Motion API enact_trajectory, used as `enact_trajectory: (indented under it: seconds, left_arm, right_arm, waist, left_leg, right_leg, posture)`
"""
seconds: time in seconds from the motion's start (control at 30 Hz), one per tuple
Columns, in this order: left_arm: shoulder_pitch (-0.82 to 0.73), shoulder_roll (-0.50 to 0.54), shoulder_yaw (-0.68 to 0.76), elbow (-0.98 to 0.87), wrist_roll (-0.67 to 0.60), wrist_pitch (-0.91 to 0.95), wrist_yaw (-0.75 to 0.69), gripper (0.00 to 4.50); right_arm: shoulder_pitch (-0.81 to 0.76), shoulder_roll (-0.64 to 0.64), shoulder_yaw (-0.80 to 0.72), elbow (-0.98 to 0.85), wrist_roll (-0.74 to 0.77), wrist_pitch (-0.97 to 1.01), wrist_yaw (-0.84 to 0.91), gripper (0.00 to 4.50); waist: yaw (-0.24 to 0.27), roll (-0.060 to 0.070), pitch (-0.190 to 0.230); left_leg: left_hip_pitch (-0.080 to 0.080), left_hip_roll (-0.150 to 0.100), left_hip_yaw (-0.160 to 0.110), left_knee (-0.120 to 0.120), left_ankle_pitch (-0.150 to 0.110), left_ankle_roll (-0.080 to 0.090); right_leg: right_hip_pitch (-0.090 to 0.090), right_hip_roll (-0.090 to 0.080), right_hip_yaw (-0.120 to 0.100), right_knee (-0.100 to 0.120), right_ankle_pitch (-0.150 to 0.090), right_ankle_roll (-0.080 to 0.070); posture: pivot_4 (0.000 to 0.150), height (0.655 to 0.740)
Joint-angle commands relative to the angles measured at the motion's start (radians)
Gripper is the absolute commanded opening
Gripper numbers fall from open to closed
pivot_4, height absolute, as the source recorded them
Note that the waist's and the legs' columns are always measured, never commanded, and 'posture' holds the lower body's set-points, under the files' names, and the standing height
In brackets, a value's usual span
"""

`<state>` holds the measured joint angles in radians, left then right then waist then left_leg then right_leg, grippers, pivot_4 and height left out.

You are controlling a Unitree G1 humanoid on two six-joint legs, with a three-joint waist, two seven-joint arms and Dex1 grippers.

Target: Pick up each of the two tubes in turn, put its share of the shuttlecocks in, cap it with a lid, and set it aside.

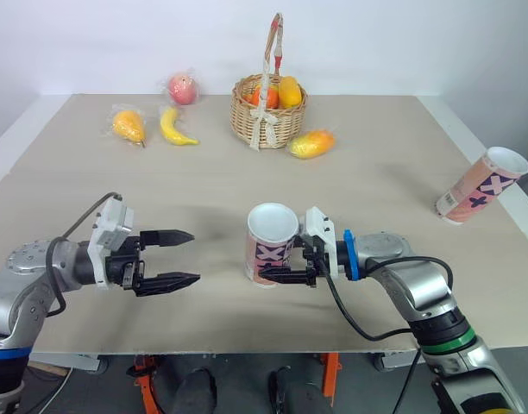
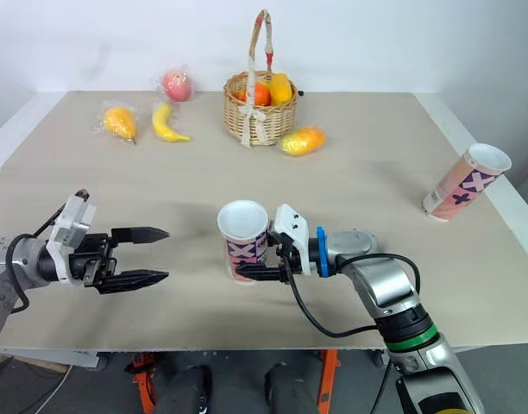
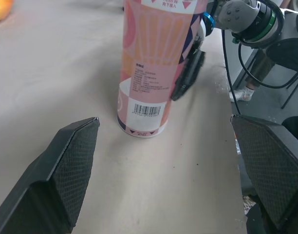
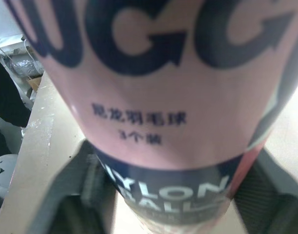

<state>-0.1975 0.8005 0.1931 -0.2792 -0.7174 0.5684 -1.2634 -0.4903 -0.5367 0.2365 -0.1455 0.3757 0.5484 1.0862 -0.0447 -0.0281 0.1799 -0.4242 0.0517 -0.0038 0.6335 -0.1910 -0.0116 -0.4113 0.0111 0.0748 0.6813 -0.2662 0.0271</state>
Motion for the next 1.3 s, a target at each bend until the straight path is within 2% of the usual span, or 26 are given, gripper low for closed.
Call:
enact_trajectory:
  seconds: [0.03,0.13,0.27,0.37,0.5,0.6,0.67,0.97,1.07,1.13,1.3]
  left_arm:
    - [-0.026,-0.003,-0.011,-0.005,0.002,-0.024,0.003,4.5]
    - [-0.051,-0.017,-0.042,0.012,0.018,-0.04,0.003,4.5]
    - [-0.143,-0.084,-0.098,0.059,0.05,-0.072,0.041,4.5]
    - [-0.22,-0.146,-0.126,0.092,0.062,-0.085,0.079,4.5]
    - [-0.323,-0.252,-0.15,0.127,0.016,-0.05,0.122,4.5]
    - [-0.393,-0.335,-0.194,0.191,0.054,-0.086,0.14,4.5]
    - [-0.429,-0.371,-0.209,0.231,0.068,-0.098,0.145,4.5]
    - [-0.473,-0.403,-0.253,0.343,0.149,-0.192,0.09,4.5]
    - [-0.485,-0.418,-0.248,0.378,0.188,-0.27,0.103,4.5]
    - [-0.495,-0.434,-0.242,0.398,0.208,-0.311,0.122,4.5]
    - [-0.501,-0.454,-0.241,0.412,0.233,-0.363,0.152,4.5]
  right_arm:
    - [-0.019,-0.017,-0.061,-0.039,0.04,0.029,-0.013,2.48]
    - [-0.014,-0.046,-0.102,-0.061,0.063,0.042,-0.012,2.48]
    - [-0.021,-0.111,-0.228,-0.036,0.094,0.049,-0.042,2.48]
    - [-0.044,-0.143,-0.331,0.082,0.068,0.007,-0.113,2.48]
    - [-0.096,-0.184,-0.457,0.33,0.002,-0.067,-0.269,2.48]
    - [-0.116,-0.204,-0.499,0.497,-0.035,-0.105,-0.343,2.48]
    - [-0.117,-0.204,-0.518,0.543,-0.037,-0.135,-0.357,2.48]
    - [-0.126,-0.151,-0.517,0.671,-0.089,-0.215,-0.495,2.48]
    - [-0.105,-0.144,-0.536,0.659,-0.043,-0.175,-0.464,3.52]
    - [-0.076,-0.141,-0.537,0.617,-0.028,-0.162,-0.436,4.48]
    - [-0.026,-0.162,-0.517,0.563,-0.051,-0.131,-0.433,4.48]
  waist:
    - [0.0,0.0,0.0]
    - [0.001,0.0,0.0]
    - [0.005,0.0,0.0]
    - [0.009,0.0,0.0]
    - [0.012,0.0,0.0]
    - [0.012,0.0,0.0]
    - [0.013,0.0,0.0]
    - [-0.004,0.001,0.0]
    - [-0.002,0.001,0.0]
    - [-0.001,0.001,0.0]
    - [-0.001,0.002,0.0]
  left_leg:
    - [0.0,0.0,0.0,0.0,0.0,0.0]
    - [0.0,0.0,0.0,0.0,0.0,0.0]
    - [0.0,-0.001,0.0,0.001,0.0,0.0]
    - [0.0,-0.002,-0.001,0.002,0.0,0.0]
    - [0.0,-0.002,0.0,0.003,0.0,0.0]
    - [0.0,-0.003,0.001,0.003,0.0,0.0]
    - [0.0,-0.004,0.001,0.002,0.0,0.0]
    - [0.002,-0.004,0.004,0.001,0.0,0.001]
    - [0.002,-0.004,0.004,0.002,0.0,0.001]
    - [0.002,-0.004,0.004,0.003,0.0,0.001]
    - [0.002,-0.004,0.004,0.003,0.0,0.001]
  right_leg:
    - [0.0,0.0,0.0,0.0,0.0,0.0]
    - [0.0,0.0,0.0,0.0,0.0,0.0]
    - [0.001,0.0,0.0,0.0,0.0,0.001]
    - [0.002,-0.001,0.0,0.0,0.001,0.001]
    - [0.002,-0.001,0.001,0.0,0.002,0.002]
    - [0.002,-0.001,0.002,0.0,0.004,-0.002]
    - [0.002,-0.001,0.002,0.0,0.005,-0.003]
    - [0.002,-0.001,0.007,0.0,0.005,-0.002]
    - [0.003,-0.001,0.007,0.0,0.005,0.001]
    - [0.003,-0.001,0.007,0.0,0.006,0.002]
    - [0.003,-0.001,0.008,0.0,0.006,0.002]
  posture:
    - [0.15,0.74]
    - [0.15,0.74]
    - [0.15,0.74]
    - [0.15,0.74]
    - [0.15,0.74]
    - [0.15,0.74]
    - [0.15,0.74]
    - [0.15,0.74]
    - [0.15,0.74]
    - [0.15,0.74]
    - [0.15,0.74]
